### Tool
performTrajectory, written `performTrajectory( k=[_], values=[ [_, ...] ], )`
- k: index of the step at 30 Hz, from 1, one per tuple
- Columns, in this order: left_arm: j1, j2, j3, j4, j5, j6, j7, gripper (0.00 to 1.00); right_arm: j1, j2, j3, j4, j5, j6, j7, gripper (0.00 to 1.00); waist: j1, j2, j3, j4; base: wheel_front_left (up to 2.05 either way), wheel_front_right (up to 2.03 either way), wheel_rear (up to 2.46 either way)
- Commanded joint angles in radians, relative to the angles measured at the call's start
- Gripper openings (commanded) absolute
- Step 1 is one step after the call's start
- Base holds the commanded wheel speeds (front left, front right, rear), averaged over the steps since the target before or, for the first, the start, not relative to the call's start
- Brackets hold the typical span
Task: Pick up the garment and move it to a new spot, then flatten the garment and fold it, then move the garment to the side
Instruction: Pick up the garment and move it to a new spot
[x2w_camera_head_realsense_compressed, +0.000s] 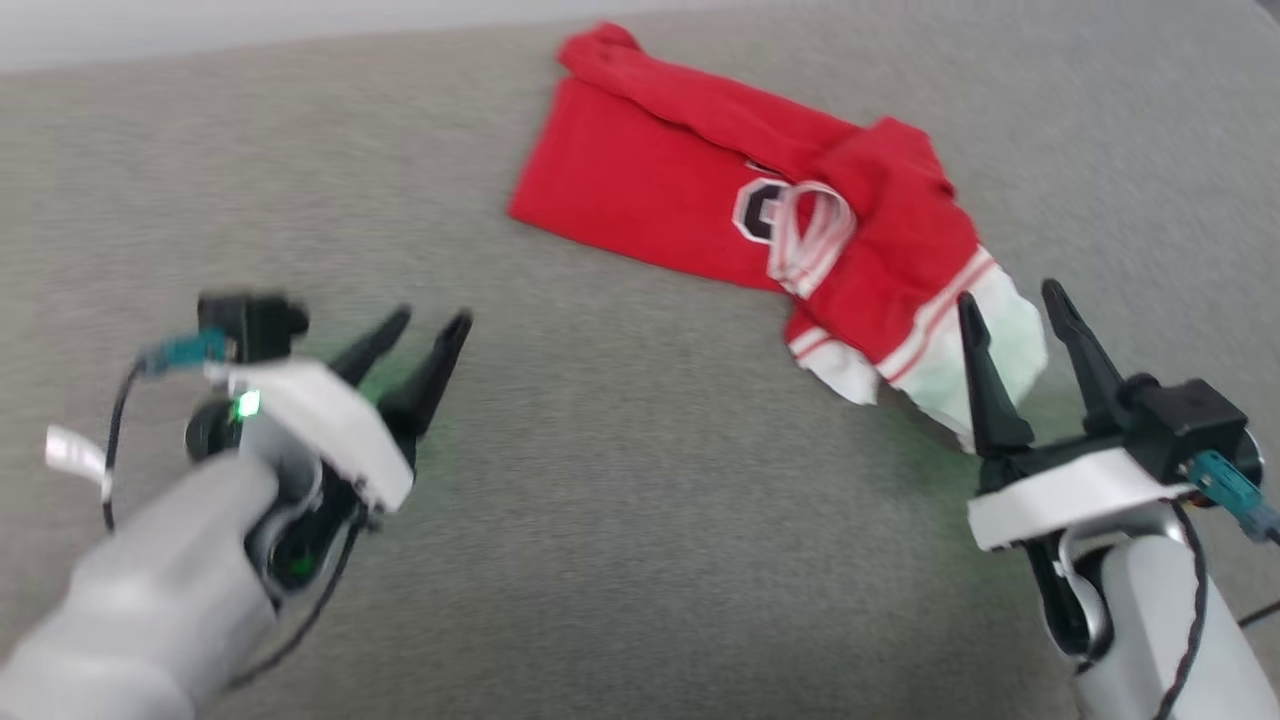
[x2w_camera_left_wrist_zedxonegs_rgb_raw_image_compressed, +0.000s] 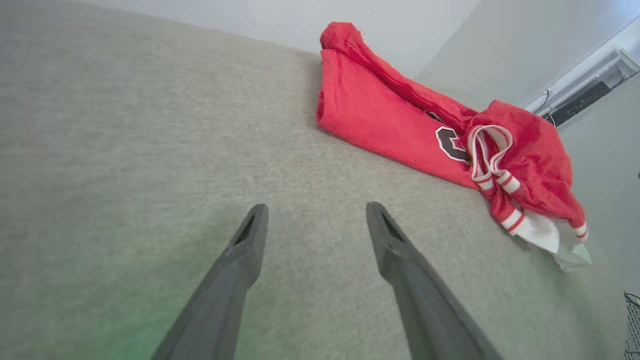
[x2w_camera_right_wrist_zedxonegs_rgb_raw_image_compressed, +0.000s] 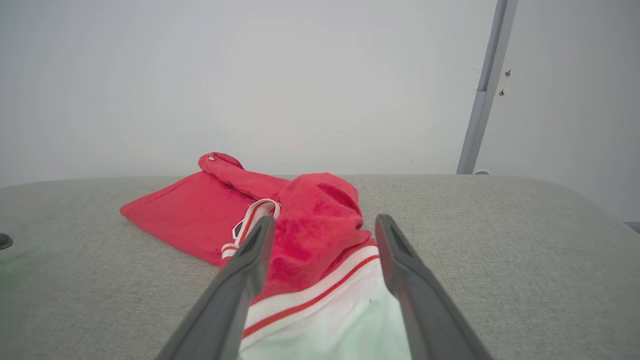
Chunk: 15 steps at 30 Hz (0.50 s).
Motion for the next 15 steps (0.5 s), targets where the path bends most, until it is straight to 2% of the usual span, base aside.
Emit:
performTrajectory(
  k=[1,9,15],
  values=[
    [0.039,-0.003,0.021,0.006,-0.001,0.003,-0.009,1.00,0.016,-0.008,-0.009,0.000,-0.001,0.000,-0.002,1.00,0.0000,0.0000,-0.059,0.062,0.00,0.00,0.00],
    [0.310,-0.038,0.342,0.010,0.158,0.003,-0.009,1.00,0.089,-0.043,-0.064,-0.001,0.006,0.000,-0.002,1.00,0.0000,0.0000,-0.140,0.126,0.00,0.00,0.00],
    [0.522,-0.079,0.608,-0.032,0.350,0.011,-0.009,1.00,0.141,-0.064,-0.096,-0.002,0.008,0.000,-0.002,1.00,0.0000,0.0000,-0.188,0.141,0.00,0.00,0.00]
  ],
)
